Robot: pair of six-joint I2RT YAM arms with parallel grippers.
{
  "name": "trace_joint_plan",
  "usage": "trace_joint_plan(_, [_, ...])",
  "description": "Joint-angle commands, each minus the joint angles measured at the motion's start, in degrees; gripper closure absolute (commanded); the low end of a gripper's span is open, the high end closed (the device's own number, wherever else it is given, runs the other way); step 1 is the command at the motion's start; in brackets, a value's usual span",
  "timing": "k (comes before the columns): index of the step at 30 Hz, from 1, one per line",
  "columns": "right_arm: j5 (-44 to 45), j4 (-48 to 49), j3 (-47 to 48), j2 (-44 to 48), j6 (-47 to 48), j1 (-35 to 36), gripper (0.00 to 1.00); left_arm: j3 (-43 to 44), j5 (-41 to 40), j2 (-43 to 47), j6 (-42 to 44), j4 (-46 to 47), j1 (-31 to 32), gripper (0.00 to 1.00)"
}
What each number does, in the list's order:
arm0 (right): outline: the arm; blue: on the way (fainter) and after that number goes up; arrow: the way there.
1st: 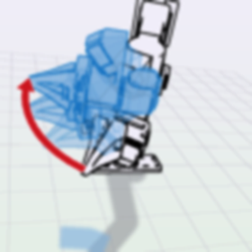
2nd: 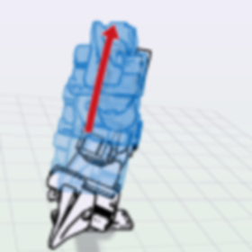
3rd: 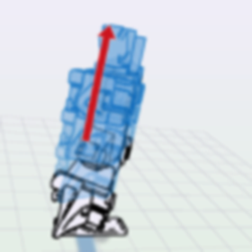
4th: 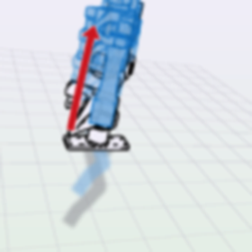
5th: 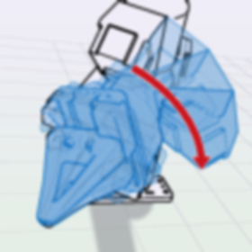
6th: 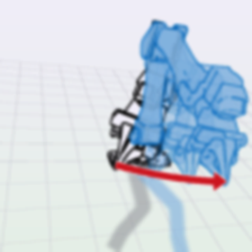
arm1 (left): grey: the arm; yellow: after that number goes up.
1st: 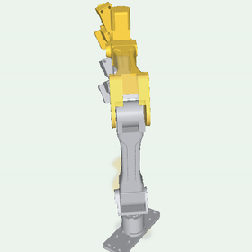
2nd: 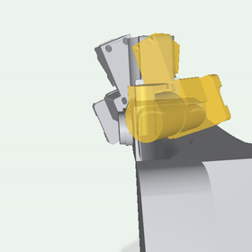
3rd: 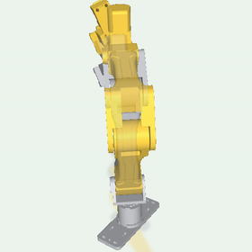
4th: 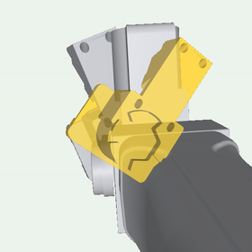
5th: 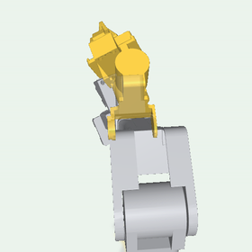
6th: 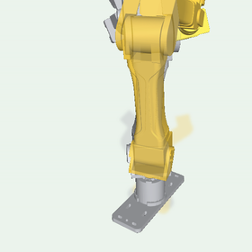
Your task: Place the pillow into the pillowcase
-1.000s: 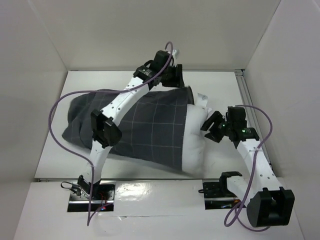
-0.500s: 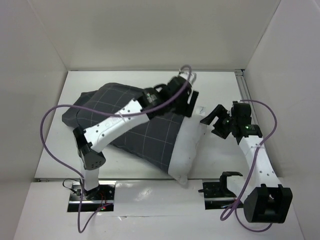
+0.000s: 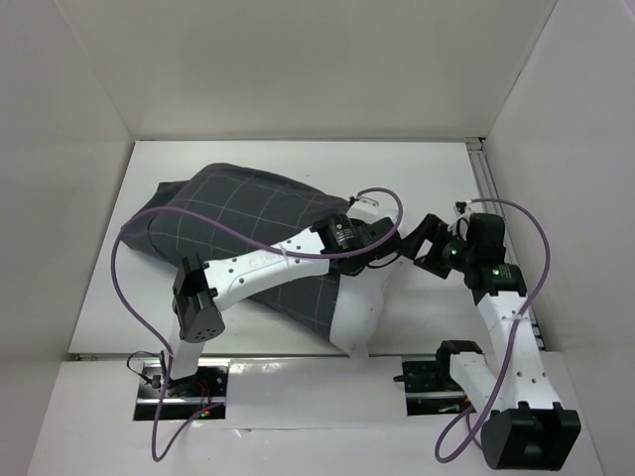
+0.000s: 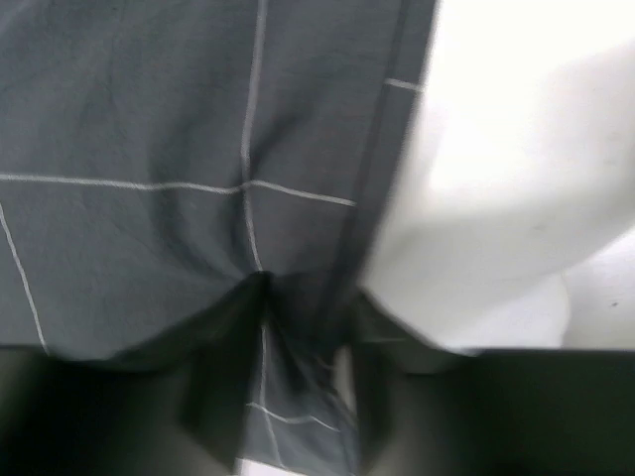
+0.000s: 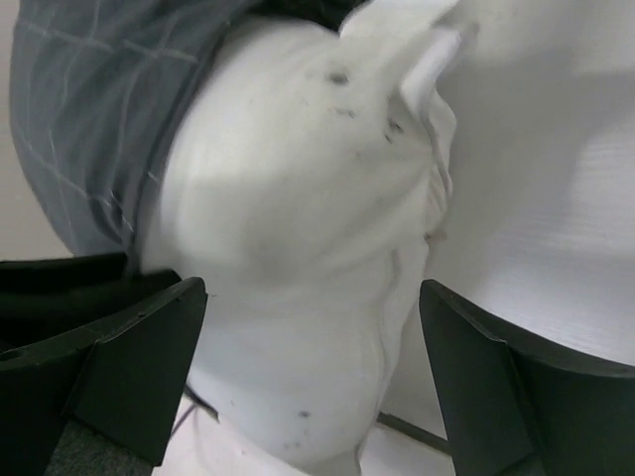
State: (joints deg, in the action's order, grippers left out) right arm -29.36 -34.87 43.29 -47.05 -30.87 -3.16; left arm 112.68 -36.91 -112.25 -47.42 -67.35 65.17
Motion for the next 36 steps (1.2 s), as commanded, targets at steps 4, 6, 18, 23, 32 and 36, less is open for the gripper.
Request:
trace_joint_plan(4, [-9.92, 9.19, -7.77, -0.15, -0.06, 2.18, 0.14, 4.55, -4.24, 0.71, -4.09, -9.29, -1.09, 0.85])
trace_joint_plan(6, [-8.44, 16.63, -10.94, -1.72, -4.36, 7.45, 0.21, 6.05, -1.87, 1.24, -1.81, -7.54, -1.09, 1.0])
trace_joint_plan(18, [-1.39, 49.19, -6.99, -13.26, -20.43, 22.59, 1.0, 16.23, 24.66, 6.6, 12.33, 6.08, -1.62, 1.0])
trace_joint_plan(23, [3.16, 45.6, -3.74, -3.76, -23.44, 19.41, 1.0, 32.49, 48.78, 0.81, 14.99, 12.93, -5.48, 1.0])
trace_joint_plan(32, [20.05, 72.99, -20.52, -20.25, -33.29, 42.96, 1.0, 26.36, 68.36, -1.31, 8.04, 28.23, -11.11, 1.0])
trace_joint_plan(36, [19.35, 79.34, -22.1, -24.06, -36.19, 42.36, 1.0, 23.73, 69.86, -0.08, 6.81, 30.69, -11.64, 1.0])
